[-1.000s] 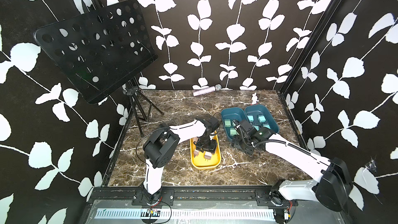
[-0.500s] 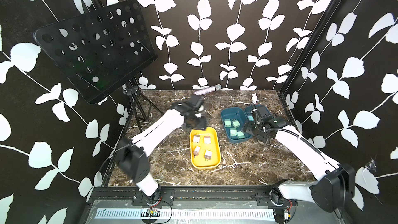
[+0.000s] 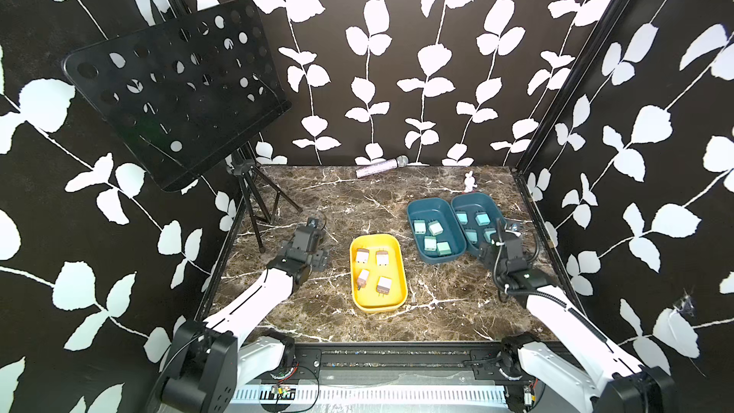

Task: Place the plugs by color into the storage box
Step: Reset both arms

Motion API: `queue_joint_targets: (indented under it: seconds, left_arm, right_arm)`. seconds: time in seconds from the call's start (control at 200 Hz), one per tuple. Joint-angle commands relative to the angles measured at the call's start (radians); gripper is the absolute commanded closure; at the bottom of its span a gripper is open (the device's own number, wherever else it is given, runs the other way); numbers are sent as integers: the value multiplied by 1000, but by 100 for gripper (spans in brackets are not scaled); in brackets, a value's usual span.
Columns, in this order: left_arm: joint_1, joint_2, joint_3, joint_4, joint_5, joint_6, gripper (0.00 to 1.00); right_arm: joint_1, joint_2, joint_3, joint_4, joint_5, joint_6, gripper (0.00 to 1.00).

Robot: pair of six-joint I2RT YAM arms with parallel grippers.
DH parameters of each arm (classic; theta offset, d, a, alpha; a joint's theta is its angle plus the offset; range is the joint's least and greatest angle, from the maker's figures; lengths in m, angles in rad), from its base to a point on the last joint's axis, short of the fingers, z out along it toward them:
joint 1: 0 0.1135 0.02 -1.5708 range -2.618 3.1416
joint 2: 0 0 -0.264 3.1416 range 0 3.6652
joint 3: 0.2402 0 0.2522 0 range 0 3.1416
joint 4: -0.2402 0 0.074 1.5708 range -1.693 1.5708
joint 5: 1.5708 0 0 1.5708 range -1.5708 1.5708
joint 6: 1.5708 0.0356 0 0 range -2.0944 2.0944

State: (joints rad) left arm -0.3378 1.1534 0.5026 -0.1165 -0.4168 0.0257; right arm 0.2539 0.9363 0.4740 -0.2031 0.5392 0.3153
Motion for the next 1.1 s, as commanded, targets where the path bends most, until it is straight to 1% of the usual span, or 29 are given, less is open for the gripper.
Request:
queue_joint_targets:
  seconds: [0.0, 0.04, 0.075, 0.1, 0.11, 0.125, 0.15, 0.17, 0.22, 0.275, 0.295, 0.34, 0.37, 0.405, 0.425, 0.465, 0.525, 0.635, 0.68, 0.825, 0.845, 0.88, 0.905, 0.96, 0.985, 1.0, 1.015, 1.07, 1.095]
  left_arm:
    - [17, 37, -117, 480, -51, 138, 1]
    - [29, 53, -111, 508, -2, 163, 1]
    - [51, 77, -123, 590, 52, 183, 1]
    - [69, 94, -118, 621, 116, 178, 1]
    - [82, 110, -116, 634, 123, 178, 1]
    - [98, 120, -110, 647, 186, 177, 1]
    - [115, 140, -99, 666, 237, 175, 1]
    - [128, 162, -96, 698, 272, 176, 1]
    - [153, 216, -74, 754, 324, 182, 1]
    - [174, 273, -27, 737, 362, 220, 1]
    - [185, 295, -28, 761, 377, 224, 1]
    - [233, 336, -44, 862, 406, 174, 1]
    - [278, 336, -54, 854, 407, 115, 1]
    - [332, 360, -86, 944, 397, 38, 1]
    - [348, 378, -98, 982, 402, 23, 1]
    - [337, 379, -97, 973, 414, 50, 1]
    - [333, 405, -96, 1006, 447, 69, 1]
    - [333, 395, -97, 990, 445, 68, 1]
    - [332, 400, -98, 1004, 448, 70, 1]
    - [328, 396, -96, 990, 440, 72, 1]
    - [328, 396, -97, 990, 439, 71, 1]
    - [329, 396, -96, 991, 439, 71, 1]
    - [327, 396, -96, 991, 439, 71, 1]
    - [327, 396, -96, 991, 437, 72, 1]
    - [328, 396, -95, 991, 438, 71, 1]
    - [327, 396, -95, 991, 438, 72, 1]
    - [328, 396, -95, 991, 438, 72, 1]
    - [326, 397, -92, 983, 444, 77, 1]
    - [323, 397, -90, 979, 441, 79, 1]
  right_arm:
    - [-8, 11, -87, 323, 76, -177, 1]
    - [-11, 32, -126, 394, 68, -186, 0]
    - [-17, 57, -154, 453, 54, -188, 1]
    - [-21, 80, -172, 505, 46, -193, 0]
    - [-23, 89, -174, 523, 45, -198, 0]
    - [-25, 100, -168, 519, 54, -199, 0]
    - [-27, 121, -145, 499, 66, -186, 0]
    - [-30, 143, -147, 546, 73, -190, 0]
    - [-39, 191, -147, 631, 57, -213, 0]
    - [-61, 252, -132, 700, 24, -228, 0]
    - [-64, 273, -122, 712, 24, -229, 0]
    - [-71, 322, -102, 753, 32, -238, 0]
    - [-74, 351, -90, 775, 48, -244, 0]
    - [-74, 379, -85, 823, 74, -248, 1]
    - [-74, 392, -87, 855, 86, -247, 1]
    - [-74, 411, -90, 908, 98, -256, 1]
    - [-76, 425, -81, 910, 113, -260, 1]
    - [-95, 415, -101, 943, 30, -279, 0]
    - [-106, 417, -110, 963, 16, -281, 0]
    - [-163, 517, -155, 1158, -42, -258, 0]
    - [-165, 523, -145, 1150, -51, -261, 0]
    - [-165, 513, -106, 1043, -83, -262, 0]
    - [-167, 515, -92, 1016, -118, -263, 1]
    - [-167, 574, -116, 1109, -183, -296, 0]
    - [-167, 620, -137, 1246, -187, -317, 0]
    - [-167, 637, -143, 1278, -175, -320, 0]
    - [-168, 633, -141, 1268, -160, -315, 1]
    - [-173, 571, -104, 1072, -164, -277, 1]
    - [-174, 578, -98, 1081, -160, -275, 1]
